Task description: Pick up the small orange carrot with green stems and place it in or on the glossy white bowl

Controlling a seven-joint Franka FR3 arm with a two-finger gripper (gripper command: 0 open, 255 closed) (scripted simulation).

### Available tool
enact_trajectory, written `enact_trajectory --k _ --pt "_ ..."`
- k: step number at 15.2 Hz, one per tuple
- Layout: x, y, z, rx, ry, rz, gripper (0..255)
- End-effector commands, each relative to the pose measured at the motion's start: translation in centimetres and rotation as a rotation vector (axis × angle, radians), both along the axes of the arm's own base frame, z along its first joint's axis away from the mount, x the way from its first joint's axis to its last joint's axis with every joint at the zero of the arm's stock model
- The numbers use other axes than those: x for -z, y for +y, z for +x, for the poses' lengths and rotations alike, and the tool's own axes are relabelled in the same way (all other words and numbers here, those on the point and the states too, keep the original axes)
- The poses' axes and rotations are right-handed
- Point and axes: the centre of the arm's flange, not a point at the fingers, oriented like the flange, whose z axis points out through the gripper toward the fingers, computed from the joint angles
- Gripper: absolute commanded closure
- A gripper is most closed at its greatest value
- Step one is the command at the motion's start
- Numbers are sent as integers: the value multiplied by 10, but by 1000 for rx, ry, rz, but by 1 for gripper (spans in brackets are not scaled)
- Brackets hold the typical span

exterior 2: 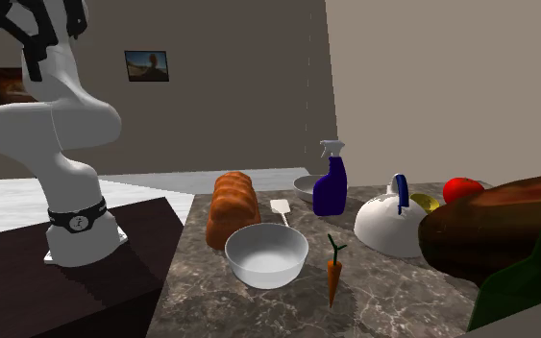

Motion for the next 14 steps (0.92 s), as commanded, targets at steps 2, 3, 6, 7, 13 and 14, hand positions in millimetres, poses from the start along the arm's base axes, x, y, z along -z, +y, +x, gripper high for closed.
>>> enact_trajectory --k 2,3,6,7,13,14 --pt "6 11 6 5 8 0 0" --pt "12 21 13 9 16 1 0" --pt "30 52 32 23 39 1 0" --pt "37 63 38 28 47 2 0" --pt "75 124 77 56 93 4 0" --pt "82 134 83 60 101 4 0"
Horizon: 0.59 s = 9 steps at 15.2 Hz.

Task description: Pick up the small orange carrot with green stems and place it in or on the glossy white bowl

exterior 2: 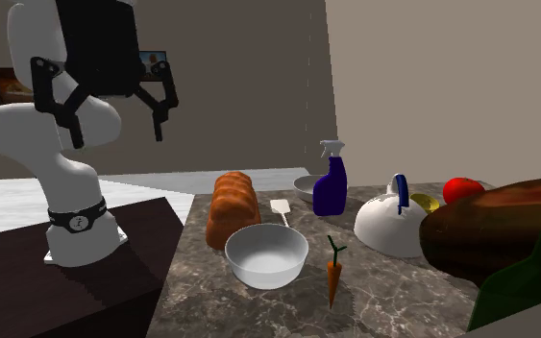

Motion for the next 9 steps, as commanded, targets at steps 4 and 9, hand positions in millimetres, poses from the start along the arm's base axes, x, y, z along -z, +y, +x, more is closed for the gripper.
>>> enact_trajectory --k 4,9 --pt "30 50 31 25 39 2 0" --pt "64 100 63 48 78 4 0"
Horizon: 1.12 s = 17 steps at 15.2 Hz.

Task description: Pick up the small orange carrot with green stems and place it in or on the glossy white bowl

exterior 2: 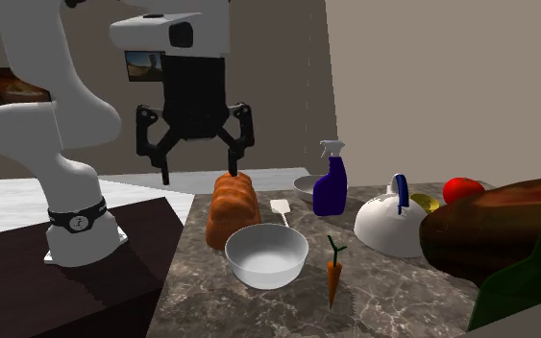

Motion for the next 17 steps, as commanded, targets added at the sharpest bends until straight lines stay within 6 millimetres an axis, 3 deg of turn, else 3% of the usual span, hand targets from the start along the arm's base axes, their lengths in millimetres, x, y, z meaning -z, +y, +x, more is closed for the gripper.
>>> enact_trajectory --k 1,17 --pt "17 21 14 11 16 1 0" --pt "135 175 114 85 140 6 0"
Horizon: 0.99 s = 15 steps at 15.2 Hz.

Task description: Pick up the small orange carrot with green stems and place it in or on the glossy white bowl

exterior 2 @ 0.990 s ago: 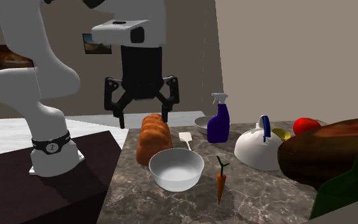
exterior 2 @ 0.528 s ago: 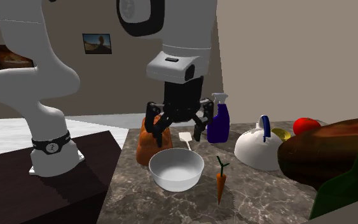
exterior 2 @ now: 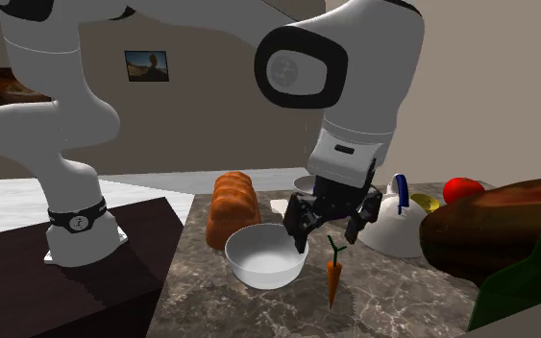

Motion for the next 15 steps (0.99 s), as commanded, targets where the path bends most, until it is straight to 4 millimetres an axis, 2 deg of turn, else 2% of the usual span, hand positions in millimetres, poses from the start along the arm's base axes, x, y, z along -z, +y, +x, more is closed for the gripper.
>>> enact_trajectory --k 1,2,3,10,15 --pt "16 18 11 11 16 0 0" --pt "24 27 17 15 24 1 0" --pt "24 28 17 16 25 1 0" --pt "63 29 8 16 25 1 0" --pt "63 29 8 16 25 1 0"
